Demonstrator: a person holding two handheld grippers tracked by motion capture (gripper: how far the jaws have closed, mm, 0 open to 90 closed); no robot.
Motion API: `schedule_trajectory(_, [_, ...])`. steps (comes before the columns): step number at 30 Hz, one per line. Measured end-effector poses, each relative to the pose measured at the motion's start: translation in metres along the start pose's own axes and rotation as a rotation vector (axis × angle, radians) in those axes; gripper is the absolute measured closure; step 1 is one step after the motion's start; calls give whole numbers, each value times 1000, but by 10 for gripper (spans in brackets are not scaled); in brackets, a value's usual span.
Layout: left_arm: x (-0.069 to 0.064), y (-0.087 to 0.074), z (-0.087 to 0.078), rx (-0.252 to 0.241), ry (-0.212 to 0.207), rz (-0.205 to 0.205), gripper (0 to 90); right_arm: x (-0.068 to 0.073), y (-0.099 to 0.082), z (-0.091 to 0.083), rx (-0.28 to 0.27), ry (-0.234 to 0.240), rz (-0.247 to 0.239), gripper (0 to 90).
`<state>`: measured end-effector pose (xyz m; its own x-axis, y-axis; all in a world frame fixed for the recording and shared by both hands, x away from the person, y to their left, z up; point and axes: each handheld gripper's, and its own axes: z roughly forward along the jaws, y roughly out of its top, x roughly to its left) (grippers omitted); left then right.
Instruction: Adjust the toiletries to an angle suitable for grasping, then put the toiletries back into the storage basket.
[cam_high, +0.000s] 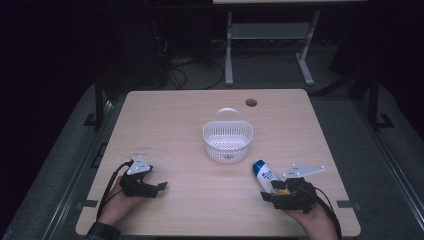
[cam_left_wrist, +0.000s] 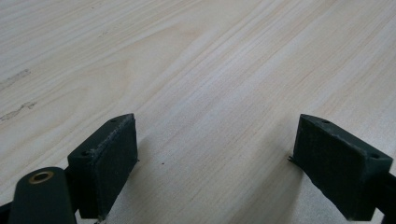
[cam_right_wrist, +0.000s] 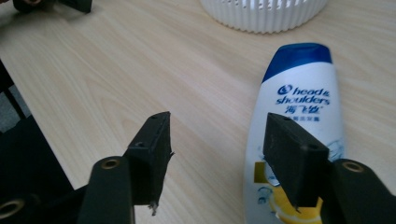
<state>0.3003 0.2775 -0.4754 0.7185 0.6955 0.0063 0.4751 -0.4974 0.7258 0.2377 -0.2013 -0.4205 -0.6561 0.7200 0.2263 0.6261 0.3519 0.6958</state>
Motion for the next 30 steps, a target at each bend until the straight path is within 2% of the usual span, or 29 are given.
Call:
schedule_trajectory(4, [0,0,0,0,0,0,131,-1,5,-3,-7,-10,4,380])
schedule_trajectory(5, [0,0,0,0,0,0,131,-2,6,-4,-4,-9,0,351])
schedule_trajectory(9, [0,0,0,0,-1,0,131,-6,10,-3,-4,-46,23,302])
schedule_trajectory(23, [0,0,0,1,-3,1,130,-19,31,-3,16,-91,46,271])
schedule_trajectory(30, [0,0,0,1,-3,1,130,-27,42,3,29,-117,53,259])
